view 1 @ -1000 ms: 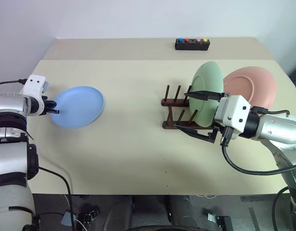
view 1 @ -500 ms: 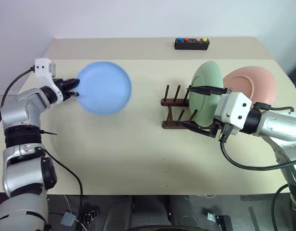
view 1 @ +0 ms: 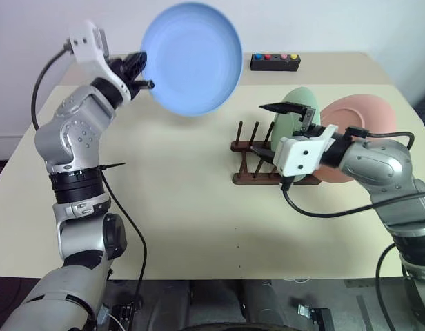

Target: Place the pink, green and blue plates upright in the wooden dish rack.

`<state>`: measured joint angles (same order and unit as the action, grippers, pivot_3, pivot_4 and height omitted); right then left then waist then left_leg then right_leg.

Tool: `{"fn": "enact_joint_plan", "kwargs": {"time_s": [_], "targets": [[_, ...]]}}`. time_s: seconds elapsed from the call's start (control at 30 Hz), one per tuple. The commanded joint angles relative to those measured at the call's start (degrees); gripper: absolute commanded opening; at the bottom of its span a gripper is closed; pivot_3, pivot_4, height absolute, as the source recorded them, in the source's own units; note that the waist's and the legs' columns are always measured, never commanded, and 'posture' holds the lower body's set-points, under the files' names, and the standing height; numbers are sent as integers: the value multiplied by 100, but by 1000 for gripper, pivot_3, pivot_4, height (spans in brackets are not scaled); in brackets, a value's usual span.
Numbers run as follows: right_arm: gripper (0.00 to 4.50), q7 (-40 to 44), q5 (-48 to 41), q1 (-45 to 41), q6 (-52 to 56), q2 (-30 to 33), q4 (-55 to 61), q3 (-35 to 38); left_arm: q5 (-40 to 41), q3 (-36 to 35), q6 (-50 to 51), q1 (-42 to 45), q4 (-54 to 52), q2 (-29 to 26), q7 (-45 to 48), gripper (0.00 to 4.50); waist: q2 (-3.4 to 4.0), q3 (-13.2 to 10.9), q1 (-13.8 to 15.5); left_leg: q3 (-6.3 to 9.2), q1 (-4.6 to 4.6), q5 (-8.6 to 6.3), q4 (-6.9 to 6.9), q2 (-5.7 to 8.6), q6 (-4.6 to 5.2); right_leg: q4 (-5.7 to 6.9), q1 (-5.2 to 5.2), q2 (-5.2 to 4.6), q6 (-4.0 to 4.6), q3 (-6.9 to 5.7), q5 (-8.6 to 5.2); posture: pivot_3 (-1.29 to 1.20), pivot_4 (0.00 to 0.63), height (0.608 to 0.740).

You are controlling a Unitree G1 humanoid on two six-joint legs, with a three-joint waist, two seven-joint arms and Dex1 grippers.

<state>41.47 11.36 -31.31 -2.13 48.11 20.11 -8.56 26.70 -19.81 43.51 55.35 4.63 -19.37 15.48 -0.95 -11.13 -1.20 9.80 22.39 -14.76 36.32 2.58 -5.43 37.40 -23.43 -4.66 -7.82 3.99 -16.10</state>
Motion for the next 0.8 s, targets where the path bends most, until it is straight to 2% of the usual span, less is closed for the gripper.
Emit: {"fn": "enact_joint_plan", "kwargs": {"time_s": [0.03, 0.3, 0.57, 0.6, 0.67, 0.8], "targets": [[4500, -257, 671, -423, -442, -118, -68, -179, 125, 80, 56, 276, -540, 192, -382, 15, 0, 0, 10, 0, 0, 1, -1, 0, -1, 0, -1, 0, 0, 0, 0, 0, 150, 740], [4500, -843, 1986, -911, -1078, -497, -447, -559, 71, 530, 141, 215, -1061, 450, -667, 15, 0, 0, 17, -1, 0, 2, -4, 0, -4, -3, -2, 0, 1, 1, 1, 0, 150, 740], [4500, -992, 2735, -1175, -1148, -903, -857, -825, 145, 694, 242, 112, -1288, 697, -755, 15, 0, 0, 0, -1, 0, 3, -4, 1, -5, -3, -2, 1, 2, 1, 2, 0, 150, 740], [3941, -1009, 2797, -1184, -1137, -939, -908, -836, 175, 684, 268, 103, -1309, 722, -765, 0, 0, 0, 3, -1, 0, 3, -5, 1, -5, -3, -2, 1, 2, 1, 2, 0, 150, 740], [3180, -1026, 2858, -1182, -1140, -989, -970, -834, 210, 689, 303, 83, -1352, 730, -768, 0, 0, 0, 4, -1, 0, 3, -5, 1, -5, -4, -2, 1, 2, 1, 2, 0, 150, 740], [1056, -1035, 2908, -1134, -1228, -1010, -992, -828, 272, 704, 358, 18, -1438, 717, -757, 0, 0, 0, 4, -1, 0, 3, -5, 1, -5, -4, -2, 1, 2, 1, 2, 0, 150, 740]]}}
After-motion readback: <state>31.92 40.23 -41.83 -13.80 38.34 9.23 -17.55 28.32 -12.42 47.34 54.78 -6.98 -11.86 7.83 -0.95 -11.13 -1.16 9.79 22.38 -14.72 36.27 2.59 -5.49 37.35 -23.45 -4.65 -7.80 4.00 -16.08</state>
